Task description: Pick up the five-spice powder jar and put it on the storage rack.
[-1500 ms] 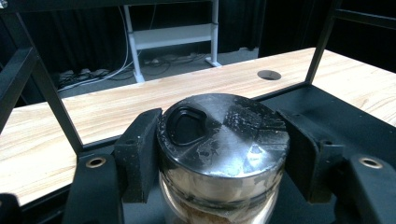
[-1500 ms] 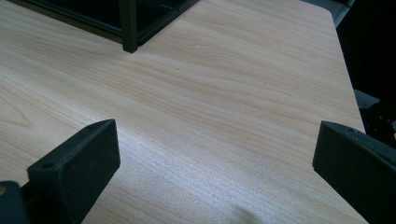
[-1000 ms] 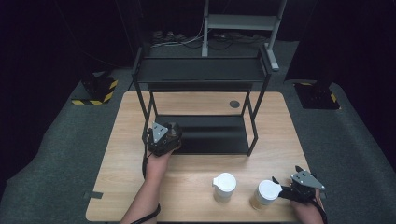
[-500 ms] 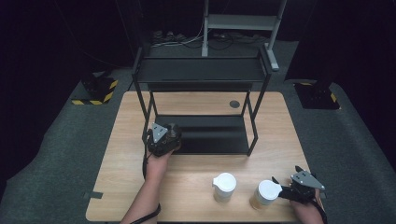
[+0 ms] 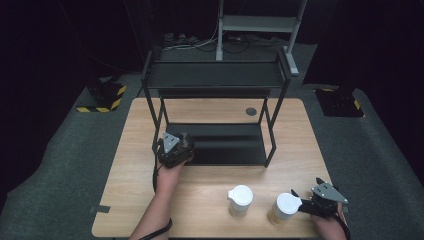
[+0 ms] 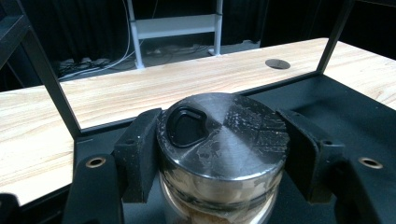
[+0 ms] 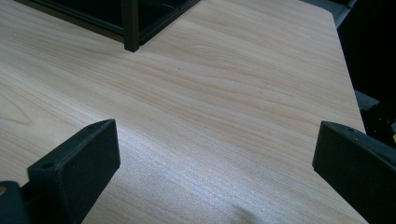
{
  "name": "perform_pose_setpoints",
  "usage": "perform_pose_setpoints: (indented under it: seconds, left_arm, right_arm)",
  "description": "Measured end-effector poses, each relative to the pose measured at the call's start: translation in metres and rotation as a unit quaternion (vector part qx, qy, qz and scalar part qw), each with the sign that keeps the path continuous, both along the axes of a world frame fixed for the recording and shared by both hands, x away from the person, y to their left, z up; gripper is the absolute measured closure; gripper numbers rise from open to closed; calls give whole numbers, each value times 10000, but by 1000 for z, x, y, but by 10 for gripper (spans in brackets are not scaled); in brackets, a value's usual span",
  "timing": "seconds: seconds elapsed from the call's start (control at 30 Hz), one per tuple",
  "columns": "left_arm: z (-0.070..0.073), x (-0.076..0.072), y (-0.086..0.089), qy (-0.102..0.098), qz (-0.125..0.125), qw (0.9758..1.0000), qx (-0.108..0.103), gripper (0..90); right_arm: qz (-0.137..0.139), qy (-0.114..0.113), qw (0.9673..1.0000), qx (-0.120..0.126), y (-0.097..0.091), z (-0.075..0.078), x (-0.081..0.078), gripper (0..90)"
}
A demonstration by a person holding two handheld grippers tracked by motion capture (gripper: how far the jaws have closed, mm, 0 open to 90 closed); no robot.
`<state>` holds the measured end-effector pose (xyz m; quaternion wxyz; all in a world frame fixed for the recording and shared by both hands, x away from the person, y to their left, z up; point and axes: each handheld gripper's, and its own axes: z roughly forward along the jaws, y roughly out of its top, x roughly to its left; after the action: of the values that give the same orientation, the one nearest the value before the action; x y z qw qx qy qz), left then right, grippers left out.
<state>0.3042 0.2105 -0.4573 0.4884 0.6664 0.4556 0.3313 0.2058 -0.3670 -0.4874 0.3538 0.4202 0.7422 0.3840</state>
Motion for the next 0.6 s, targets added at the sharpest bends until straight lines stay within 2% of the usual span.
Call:
perform_pose_setpoints:
  seconds: [0.6]
  left_arm:
    - [-1,-1,1,9,9,10000,-26,343]
  right_arm:
    - [1,1,10000,-9,0,0,0,0]
